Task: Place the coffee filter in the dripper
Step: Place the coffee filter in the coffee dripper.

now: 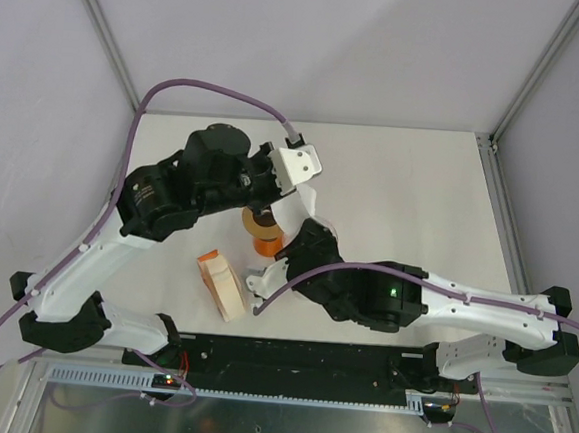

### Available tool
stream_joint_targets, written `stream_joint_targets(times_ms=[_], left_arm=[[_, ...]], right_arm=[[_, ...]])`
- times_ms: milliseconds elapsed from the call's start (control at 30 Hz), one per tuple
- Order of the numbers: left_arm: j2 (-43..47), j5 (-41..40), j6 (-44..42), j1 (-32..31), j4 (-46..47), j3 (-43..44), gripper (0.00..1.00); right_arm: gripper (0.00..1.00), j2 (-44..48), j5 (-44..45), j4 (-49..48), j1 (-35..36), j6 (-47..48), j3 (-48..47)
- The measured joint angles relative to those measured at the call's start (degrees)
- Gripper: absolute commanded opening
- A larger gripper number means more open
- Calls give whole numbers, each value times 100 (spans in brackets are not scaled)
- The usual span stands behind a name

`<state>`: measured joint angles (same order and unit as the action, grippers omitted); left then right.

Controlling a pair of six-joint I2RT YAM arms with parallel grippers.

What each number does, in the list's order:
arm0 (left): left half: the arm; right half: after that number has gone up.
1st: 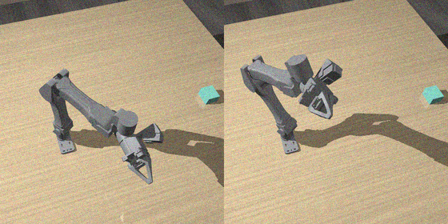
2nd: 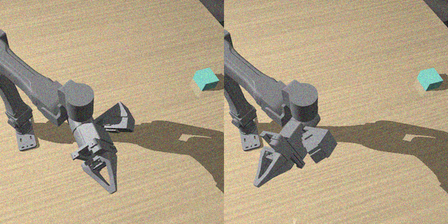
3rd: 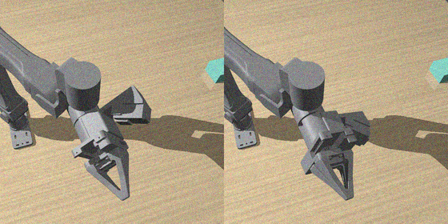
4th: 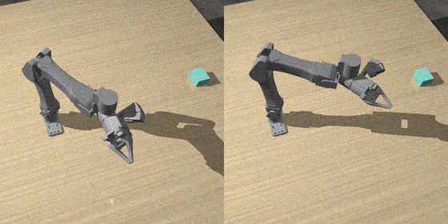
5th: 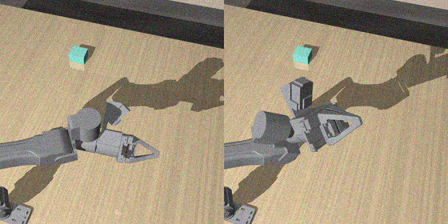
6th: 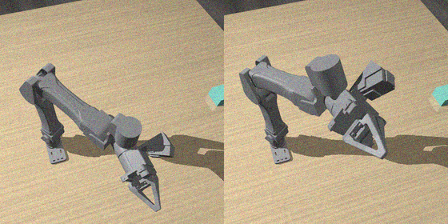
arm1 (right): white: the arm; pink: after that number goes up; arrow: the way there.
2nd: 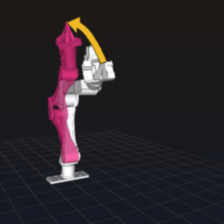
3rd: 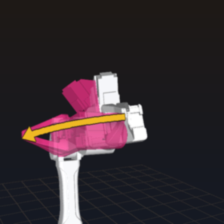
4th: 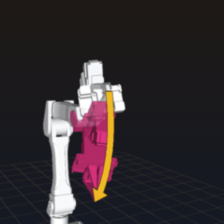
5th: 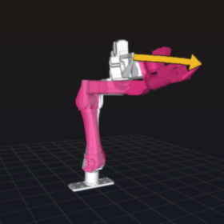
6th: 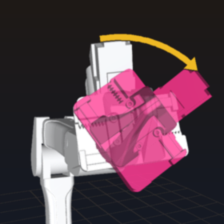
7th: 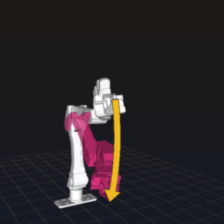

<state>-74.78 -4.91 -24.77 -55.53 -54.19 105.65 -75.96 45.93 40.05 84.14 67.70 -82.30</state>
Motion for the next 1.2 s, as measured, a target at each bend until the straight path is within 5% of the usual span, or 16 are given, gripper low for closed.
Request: stream_joint_targets(times_ms=[367, 500, 700, 900, 1200], left_arm=[[-120, -90, 83, 4, -234, 105, 3], [-120, -129, 39, 7, -258, 105, 50], [-109, -256, 31, 107, -103, 284, 78], [-28, -264, 90, 118, 61, 553, 92], [59, -234, 240, 396, 271, 728, 94]], right_arm=[[0, 0, 76, 232, 118, -306, -63], [0, 0, -157, 348, 72, -546, -164], [0, 66, -1357, 686, -435, -1353, -566], [0, 435, -2944, 951, -1130, -2127, -682], [0, 597, -4719, 1482, -1681, -2769, -892]])
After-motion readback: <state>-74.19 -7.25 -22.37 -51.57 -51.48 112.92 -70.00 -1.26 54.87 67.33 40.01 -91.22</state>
